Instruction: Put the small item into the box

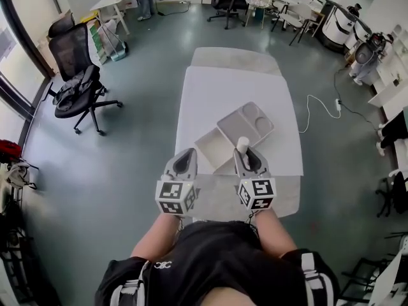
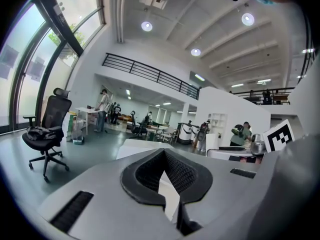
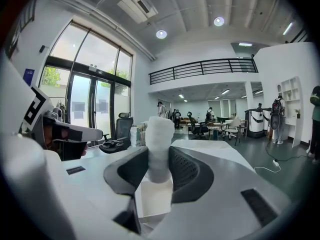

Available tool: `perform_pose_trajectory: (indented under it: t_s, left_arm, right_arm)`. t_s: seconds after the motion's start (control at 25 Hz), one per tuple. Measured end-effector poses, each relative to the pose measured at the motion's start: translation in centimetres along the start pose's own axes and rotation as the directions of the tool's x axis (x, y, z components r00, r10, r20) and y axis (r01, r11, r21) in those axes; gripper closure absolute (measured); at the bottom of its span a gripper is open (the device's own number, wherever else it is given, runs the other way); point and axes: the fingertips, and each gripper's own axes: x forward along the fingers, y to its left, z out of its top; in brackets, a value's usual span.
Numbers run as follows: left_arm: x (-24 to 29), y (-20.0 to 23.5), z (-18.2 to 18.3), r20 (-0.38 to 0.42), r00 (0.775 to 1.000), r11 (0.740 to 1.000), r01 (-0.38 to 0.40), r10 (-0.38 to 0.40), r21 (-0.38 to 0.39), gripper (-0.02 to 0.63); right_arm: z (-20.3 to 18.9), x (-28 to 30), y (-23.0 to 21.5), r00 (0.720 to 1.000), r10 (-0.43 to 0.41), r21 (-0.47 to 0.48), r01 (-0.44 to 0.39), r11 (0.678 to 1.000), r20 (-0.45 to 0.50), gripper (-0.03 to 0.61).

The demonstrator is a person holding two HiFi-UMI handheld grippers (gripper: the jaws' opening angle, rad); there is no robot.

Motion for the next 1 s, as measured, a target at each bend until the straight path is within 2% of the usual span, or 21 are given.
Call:
perform_pose_trajectory:
  t_s: [0.28,0.68,0.84,1.0]
  left_arm:
    - [1.1,0.2,0.0,-0.012,1.000,1.000,-0.006,0.006,-0.008,0.607]
    - [1.2,0.1,-0.9,-0.025,0.997,0.997,-0.074,0.074,-0.018,0.608]
    - [0.9,0.5,-0.9,-0.019,0.994,0.994,-0.104,0.104,-0.016,0.607]
    - [0.5,0.6,-1.0,-0.016,0.989,0.989,-0.146,0.146,-0.019,0.607]
  right_arm:
    - [-1.4,1.0,-0.1,0.998,0.027,-0.046,-0.030,0.999,-0.061,0.454]
    - [-4.9,2.8,-1.3,0.980,0.084,-0.089,-0.101,0.991,-0.179,0.454]
    - [-6.4,4.6,-0.9,0.964,0.122,-0.174,-0.166,0.971,-0.237,0.454]
    - [-8.1,6.2,-0.9,0.940,0.156,-0.288,-0.247,0.925,-0.303,0.454]
